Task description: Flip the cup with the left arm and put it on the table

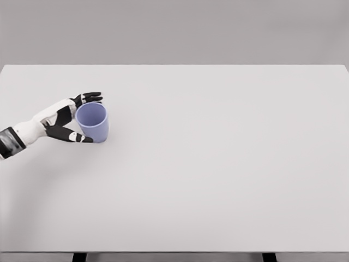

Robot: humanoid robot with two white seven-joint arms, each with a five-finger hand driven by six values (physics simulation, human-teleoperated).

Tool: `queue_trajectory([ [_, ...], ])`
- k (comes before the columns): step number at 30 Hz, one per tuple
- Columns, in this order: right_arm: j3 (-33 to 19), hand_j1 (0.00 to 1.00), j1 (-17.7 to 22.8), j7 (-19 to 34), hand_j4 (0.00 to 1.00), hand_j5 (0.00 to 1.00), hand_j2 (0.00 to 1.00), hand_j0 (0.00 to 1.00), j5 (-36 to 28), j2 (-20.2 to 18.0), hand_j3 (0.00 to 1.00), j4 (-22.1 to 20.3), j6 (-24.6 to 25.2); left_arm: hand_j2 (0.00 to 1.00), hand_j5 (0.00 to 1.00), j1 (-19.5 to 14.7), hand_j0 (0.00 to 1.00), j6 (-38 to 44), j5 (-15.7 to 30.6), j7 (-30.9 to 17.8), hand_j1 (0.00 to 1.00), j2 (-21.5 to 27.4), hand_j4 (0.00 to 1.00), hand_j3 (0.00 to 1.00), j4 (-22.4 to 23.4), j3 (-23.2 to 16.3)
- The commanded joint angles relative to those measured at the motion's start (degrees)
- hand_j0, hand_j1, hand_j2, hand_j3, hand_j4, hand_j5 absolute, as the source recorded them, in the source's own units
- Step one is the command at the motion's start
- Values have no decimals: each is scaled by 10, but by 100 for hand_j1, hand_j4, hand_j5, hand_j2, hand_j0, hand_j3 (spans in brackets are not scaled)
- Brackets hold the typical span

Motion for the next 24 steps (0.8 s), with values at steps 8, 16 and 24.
queue_trajectory([
  [8,0,100,0,0,100,100,100,100,0,0,100,0,0,100,100,0,100,0,7,0,100,22,100,100,-9,20],
  [16,0,100,0,0,100,100,100,100,0,0,100,0,0,100,100,-1,100,0,7,0,100,35,100,100,-11,29],
  [24,0,100,0,0,100,100,100,100,0,0,100,0,0,100,100,2,100,-13,4,0,100,119,100,100,-102,42],
])
